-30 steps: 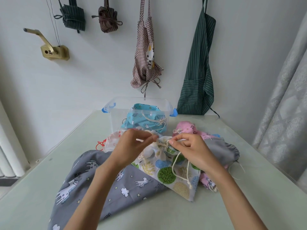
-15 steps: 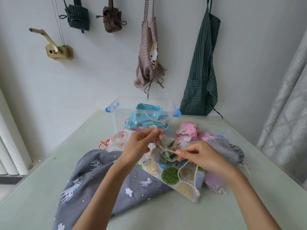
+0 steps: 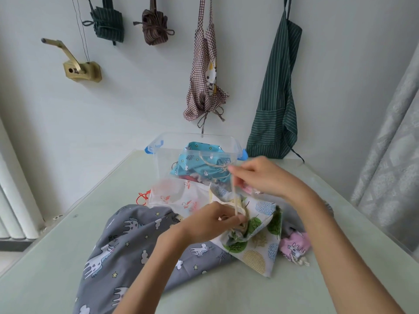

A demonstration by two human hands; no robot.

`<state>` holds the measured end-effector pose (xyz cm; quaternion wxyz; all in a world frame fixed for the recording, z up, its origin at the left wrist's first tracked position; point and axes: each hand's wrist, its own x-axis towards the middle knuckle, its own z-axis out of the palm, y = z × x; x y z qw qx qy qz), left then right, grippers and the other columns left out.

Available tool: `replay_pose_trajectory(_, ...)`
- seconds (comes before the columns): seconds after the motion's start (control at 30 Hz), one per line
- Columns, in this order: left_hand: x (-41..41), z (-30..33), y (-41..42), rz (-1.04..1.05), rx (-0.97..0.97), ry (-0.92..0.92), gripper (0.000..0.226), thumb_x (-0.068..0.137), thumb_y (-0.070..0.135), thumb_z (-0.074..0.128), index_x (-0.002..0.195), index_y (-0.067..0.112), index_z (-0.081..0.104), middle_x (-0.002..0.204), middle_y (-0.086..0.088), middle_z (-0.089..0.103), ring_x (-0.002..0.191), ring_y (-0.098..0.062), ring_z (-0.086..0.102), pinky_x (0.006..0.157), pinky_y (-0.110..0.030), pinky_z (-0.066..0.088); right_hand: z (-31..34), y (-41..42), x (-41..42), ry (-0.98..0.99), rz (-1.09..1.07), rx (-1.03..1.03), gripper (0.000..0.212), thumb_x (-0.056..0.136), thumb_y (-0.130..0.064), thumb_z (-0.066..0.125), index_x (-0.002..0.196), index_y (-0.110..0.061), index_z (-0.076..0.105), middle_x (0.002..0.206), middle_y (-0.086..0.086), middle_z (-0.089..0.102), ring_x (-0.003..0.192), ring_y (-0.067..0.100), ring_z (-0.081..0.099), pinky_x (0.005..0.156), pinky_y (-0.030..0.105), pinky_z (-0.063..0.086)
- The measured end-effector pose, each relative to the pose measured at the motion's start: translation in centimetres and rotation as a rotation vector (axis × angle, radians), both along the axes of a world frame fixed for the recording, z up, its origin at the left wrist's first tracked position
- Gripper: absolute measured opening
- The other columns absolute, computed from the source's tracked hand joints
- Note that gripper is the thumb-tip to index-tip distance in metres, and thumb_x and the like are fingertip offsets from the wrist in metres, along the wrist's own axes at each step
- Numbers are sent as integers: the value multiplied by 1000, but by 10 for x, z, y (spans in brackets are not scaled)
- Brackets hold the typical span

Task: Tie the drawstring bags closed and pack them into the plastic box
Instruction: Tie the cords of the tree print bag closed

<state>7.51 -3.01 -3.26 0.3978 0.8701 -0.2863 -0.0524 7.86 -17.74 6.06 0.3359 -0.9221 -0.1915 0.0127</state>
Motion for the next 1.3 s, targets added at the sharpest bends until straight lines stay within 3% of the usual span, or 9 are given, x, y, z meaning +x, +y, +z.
replay_pose_trajectory(0.1,2,-2,2,43,-69,65,37,97,30,48,86,1,68,66,22,64,62,7,50,67,-12,42,2,23,2,-46,111,-113,46,94,-55,33,101,-30,71,114,-2,68,115,13,53,102,39,37)
replay_pose_trajectory(0.2,6,-1,10,48,-193,161,33,98,27,48,91,8,74,71,18,66,66,5,55,70,-15,47,-9,12,8,-66,68,-84,32,100,-35,34,117,-29,60,127,-4,58,119,16,49,101,39,39)
replay_pose_trajectory(0.33,5,3,17,5,-322,268,26,96,29,50,86,34,74,90,2,70,78,-1,60,76,-16,49,-36,-14,7,-34,84,-181,62,87,1,44,100,-58,56,130,-8,47,117,12,40,100,34,38)
replay_pose_trajectory(0.43,4,4,19,31,-328,305,28,94,31,53,78,31,76,91,3,72,79,0,62,78,-17,51,-51,-20,6,-161,76,-285,39,86,-19,59,83,-58,58,126,-16,52,124,9,31,105,35,23)
replay_pose_trajectory(0.53,6,4,21,92,-380,363,26,90,34,58,76,23,77,75,10,72,75,1,63,74,-15,53,-58,-30,7,-251,-22,-296,8,84,-39,64,90,-42,68,117,-19,57,119,8,36,93,29,25)
replay_pose_trajectory(0.87,10,7,23,173,-783,709,32,56,29,82,83,13,79,79,1,75,69,-2,69,60,-10,53,-36,-39,-17,35,156,61,23,81,-42,66,68,-23,68,66,-8,68,63,2,61,64,16,47)
replay_pose_trajectory(1.03,12,6,26,279,-833,635,34,42,24,85,74,16,80,79,0,76,67,-2,70,56,-11,53,-24,-61,-27,99,22,-188,50,78,-69,46,61,-30,72,47,-7,48,41,8,36,44,11,31)
replay_pose_trajectory(1.17,12,5,24,279,-704,444,4,62,12,76,64,16,77,80,8,75,69,1,67,60,-11,52,-21,-66,-23,-144,-158,-71,21,84,-55,54,80,-42,70,70,-29,65,50,-12,54,58,17,41)
replay_pose_trajectory(1.3,9,8,18,262,-625,250,15,67,2,74,62,16,74,73,2,74,69,-5,65,64,-13,52,-41,-39,-13,-176,2,47,17,87,-32,63,100,-40,67,97,-19,62,78,-2,56,68,16,43)
